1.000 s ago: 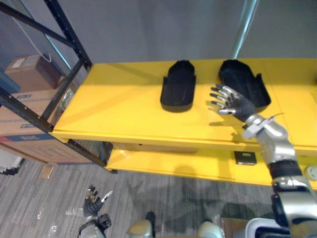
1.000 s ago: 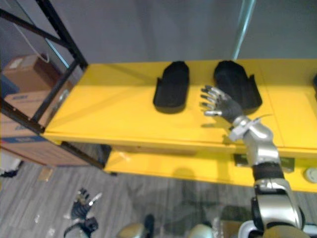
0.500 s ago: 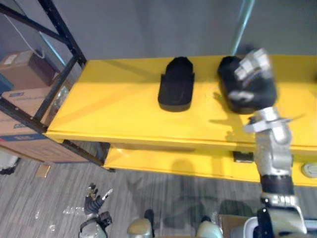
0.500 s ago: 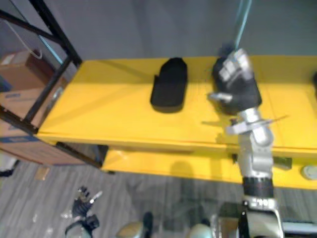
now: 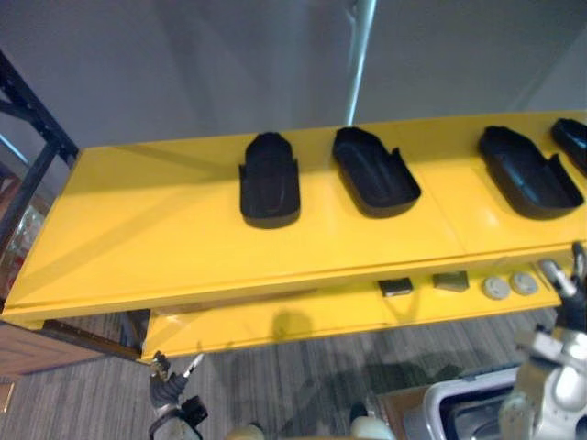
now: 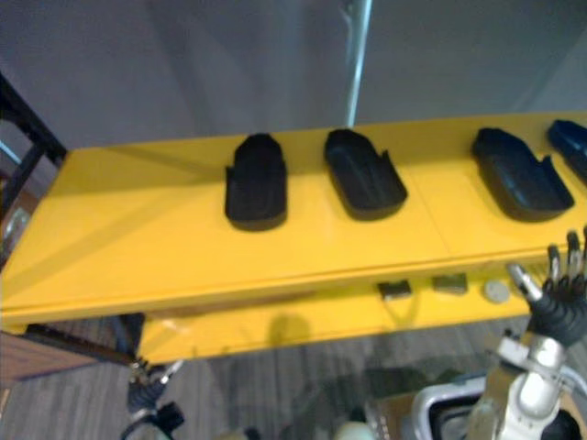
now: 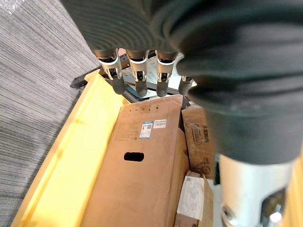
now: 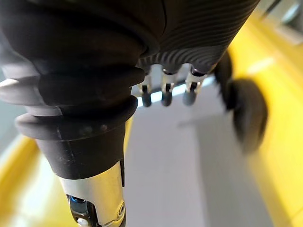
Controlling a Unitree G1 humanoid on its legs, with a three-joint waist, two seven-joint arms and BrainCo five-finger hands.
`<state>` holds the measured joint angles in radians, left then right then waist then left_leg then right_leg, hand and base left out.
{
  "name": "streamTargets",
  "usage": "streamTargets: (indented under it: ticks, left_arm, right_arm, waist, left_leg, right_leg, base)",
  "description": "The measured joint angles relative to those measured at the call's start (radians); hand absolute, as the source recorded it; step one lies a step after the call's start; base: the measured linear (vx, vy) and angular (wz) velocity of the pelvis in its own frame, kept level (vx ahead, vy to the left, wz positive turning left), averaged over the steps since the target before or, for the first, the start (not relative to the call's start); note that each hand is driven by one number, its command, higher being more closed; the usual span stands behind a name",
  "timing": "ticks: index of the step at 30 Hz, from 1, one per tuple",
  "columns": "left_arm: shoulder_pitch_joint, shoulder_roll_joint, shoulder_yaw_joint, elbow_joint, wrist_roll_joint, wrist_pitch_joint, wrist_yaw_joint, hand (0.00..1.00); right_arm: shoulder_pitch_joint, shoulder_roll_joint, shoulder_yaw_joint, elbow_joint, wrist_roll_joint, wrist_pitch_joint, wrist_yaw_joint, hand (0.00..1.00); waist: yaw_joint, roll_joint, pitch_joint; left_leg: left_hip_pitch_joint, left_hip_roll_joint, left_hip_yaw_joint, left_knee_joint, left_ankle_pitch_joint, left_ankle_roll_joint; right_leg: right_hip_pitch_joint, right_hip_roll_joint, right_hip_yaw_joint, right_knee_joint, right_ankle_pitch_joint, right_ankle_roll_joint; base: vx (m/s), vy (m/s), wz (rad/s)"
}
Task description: Walk over and take plastic housings, then place them on the shelf
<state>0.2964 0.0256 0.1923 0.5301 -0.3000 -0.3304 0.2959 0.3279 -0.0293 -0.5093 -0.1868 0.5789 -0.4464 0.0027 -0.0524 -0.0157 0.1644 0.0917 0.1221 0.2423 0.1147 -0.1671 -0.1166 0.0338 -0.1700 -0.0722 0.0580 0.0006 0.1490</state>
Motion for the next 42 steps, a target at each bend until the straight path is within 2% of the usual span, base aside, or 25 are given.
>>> streamTargets:
  ticks: [4,6,9,12,15,17,20,21,22,24,26,29,30,32,34,36,38,40,42]
  left_arm:
    - [0.028,-0.001,0.003,0.0,-0.001,0.002,0.008,0.0]
    - [0.03,-0.009,0.0,0.0,-0.005,0.005,0.008,0.0]
    - [0.038,-0.01,-0.022,0.003,-0.005,0.005,0.009,0.0]
    - [0.047,0.0,-0.057,0.005,-0.006,0.004,0.01,0.0]
    - [0.045,0.008,-0.101,-0.002,0.002,0.002,0.018,0.0]
    - [0.042,0.009,-0.136,-0.035,0.047,0.0,0.05,0.0]
    - [0.041,0.013,-0.18,-0.192,0.146,-0.016,0.115,0.0]
    - [0.037,0.015,-0.199,-0.267,0.158,-0.029,0.159,0.0]
    - [0.045,0.007,-0.201,-0.282,0.162,-0.032,0.175,0.0]
    - [0.058,0.017,-0.227,-0.305,0.161,-0.033,0.191,0.0]
    - [0.084,0.012,-0.249,-0.341,0.151,-0.033,0.217,0.0]
    - [0.13,0.005,-0.286,-0.4,0.151,-0.033,0.275,0.0]
    - [0.144,0.004,-0.292,-0.416,0.151,-0.033,0.288,0.0]
    - [0.175,0.008,-0.315,-0.461,0.155,-0.036,0.321,0.0]
    - [0.18,0.007,-0.344,-0.473,0.162,-0.036,0.332,0.0]
    - [0.177,0.009,-0.372,-0.475,0.165,-0.036,0.332,0.0]
    - [0.161,0.035,-0.392,-0.476,0.198,-0.036,0.331,0.0]
    - [0.148,0.046,-0.412,-0.476,0.202,-0.033,0.326,0.0]
    - [0.128,0.046,-0.417,-0.476,0.196,-0.029,0.286,0.0]
  right_arm:
    - [0.098,0.037,0.089,0.067,0.041,-0.006,0.011,0.0]
    - [0.133,0.051,0.147,0.138,0.053,0.024,0.019,0.0]
    - [0.139,0.061,0.209,0.244,-0.008,0.055,-0.036,0.0]
    - [0.14,0.061,0.256,0.27,-0.007,0.058,-0.055,0.0]
    - [0.125,0.059,0.287,0.27,-0.084,0.059,-0.113,0.0]
    - [0.12,0.051,0.307,0.274,-0.09,0.059,-0.138,0.0]
    - [0.119,0.04,0.32,0.284,-0.104,0.058,-0.175,0.0]
    - [0.119,0.038,0.319,0.284,-0.103,0.057,-0.189,0.0]
    - [0.12,0.035,0.319,0.284,-0.103,0.053,-0.203,0.0]
    - [0.114,0.022,0.327,0.284,-0.104,0.052,-0.228,0.0]
    - [0.098,0.004,0.347,0.284,-0.108,0.051,-0.256,0.0]
    - [0.075,-0.036,0.37,0.282,-0.123,0.05,-0.262,0.0]
    - [0.065,-0.05,0.375,0.281,-0.123,0.05,-0.262,0.0]
    - [0.03,-0.087,0.389,0.279,-0.12,0.051,-0.236,0.0]
    - [0.019,-0.109,0.404,0.274,-0.118,0.051,-0.212,0.0]
    - [0.021,-0.127,0.434,0.275,-0.11,0.052,-0.192,0.0]
    - [0.022,-0.129,0.45,0.272,-0.111,0.052,-0.178,0.0]
    - [0.02,-0.129,0.458,0.272,-0.122,0.052,-0.177,0.0]
    - [0.011,-0.133,0.459,0.267,-0.135,0.05,-0.183,0.0]
  waist:
    - [-0.016,-0.006,-0.015]
    - [-0.017,-0.006,-0.015]
    - [-0.015,0.0,-0.018]
    - [-0.015,0.007,-0.022]
    - [-0.014,0.009,-0.023]
    - [-0.014,0.008,-0.023]
    - [-0.015,0.005,-0.022]
    - [-0.016,0.004,-0.021]
    - [-0.015,0.005,-0.021]
    - [-0.011,0.005,-0.02]
    - [0.009,0.006,-0.016]
    - [0.03,0.006,-0.007]
    - [0.041,0.007,-0.007]
    - [0.046,0.003,0.002]
    - [0.05,0.001,0.017]
    - [0.039,0.006,0.02]
    - [0.019,-0.016,0.025]
    - [0.011,-0.012,0.025]
    - [0.015,-0.001,0.032]
  left_leg:
    - [0.017,0.007,0.035,-0.001,-0.006,-0.003]
    - [0.024,0.008,0.046,-0.001,-0.006,-0.004]
    - [0.031,0.007,0.053,-0.002,-0.006,-0.004]
    - [0.031,0.007,0.054,-0.002,-0.006,-0.004]
    - [0.031,0.007,0.055,-0.003,-0.006,-0.004]
    - [0.03,0.006,0.056,-0.003,-0.006,-0.004]
    - [0.025,0.006,0.056,-0.001,-0.009,-0.006]
    - [0.023,0.007,0.055,0.0,-0.011,-0.006]
    - [0.018,0.007,0.055,0.006,-0.015,-0.006]
    - [0.0,0.017,0.059,0.052,-0.039,-0.006]
    - [-0.015,0.043,0.079,0.137,-0.085,-0.006]
    - [-0.028,0.052,0.025,0.231,-0.146,0.018]
    - [-0.038,0.046,-0.015,0.257,-0.169,0.025]
    - [-0.062,0.002,-0.103,0.295,-0.249,0.027]
    - [-0.063,-0.033,-0.101,0.318,-0.293,0.05]
    - [-0.069,-0.033,-0.071,0.323,-0.298,0.062]
    - [-0.084,-0.048,-0.062,0.345,-0.298,0.061]
    - [-0.094,-0.046,-0.048,0.355,-0.29,0.062]
    - [-0.105,-0.043,-0.043,0.372,-0.288,0.062]
  right_leg:
    - [0.0,0.015,0.035,-0.014,0.013,-0.003]
    - [-0.001,0.016,0.048,-0.016,0.015,-0.004]
    - [0.001,0.015,0.051,-0.017,0.015,-0.004]
    - [0.0,0.016,0.051,-0.019,0.014,-0.005]
    - [-0.001,0.018,0.049,-0.023,0.014,-0.005]
    - [-0.001,0.018,0.048,-0.026,0.014,-0.005]
    - [-0.002,0.018,0.048,-0.031,0.015,-0.005]
    - [-0.002,0.019,0.048,-0.032,0.015,-0.005]
    - [-0.005,0.019,0.05,-0.032,0.015,-0.005]
    - [-0.016,0.025,0.059,-0.031,0.017,-0.005]
    - [-0.029,0.05,0.107,-0.027,0.025,-0.008]
    - [-0.062,0.081,0.209,-0.024,0.044,-0.003]
    - [-0.083,0.092,0.251,-0.027,0.052,-0.003]
    - [-0.146,0.111,0.358,-0.037,0.073,-0.003]
    - [-0.16,0.113,0.409,-0.051,0.075,-0.019]
    - [-0.191,0.116,0.424,-0.02,0.068,-0.026]
    - [-0.225,0.113,0.427,0.014,0.091,-0.025]
    - [-0.232,0.117,0.426,-0.004,0.114,-0.027]
    - [-0.237,0.116,0.428,-0.026,0.148,-0.002]
  base:
    - [-0.01,-0.001,-0.29]
    - [-0.01,0.014,-0.16]
    - [0.0,0.005,-0.04]
    - [0.0,0.0,0.0]
    - [0.0,0.0,0.0]
    - [0.0,0.0,0.0]
    - [0.0,0.0,0.0]
    - [0.0,0.0,0.0]
    - [0.04,0.015,0.0]
    - [0.03,0.02,-0.16]
    - [-0.01,0.03,-0.61]
    - [-0.09,0.059,-0.91]
    - [-0.15,0.098,-1.48]
    - [-0.21,0.131,-1.44]
    - [-0.21,0.17,-1.13]
    - [-0.14,0.148,-0.77]
    - [-0.03,0.066,-0.29]
    - [0.03,0.026,-0.2]
    - [0.08,0.0,-0.23]
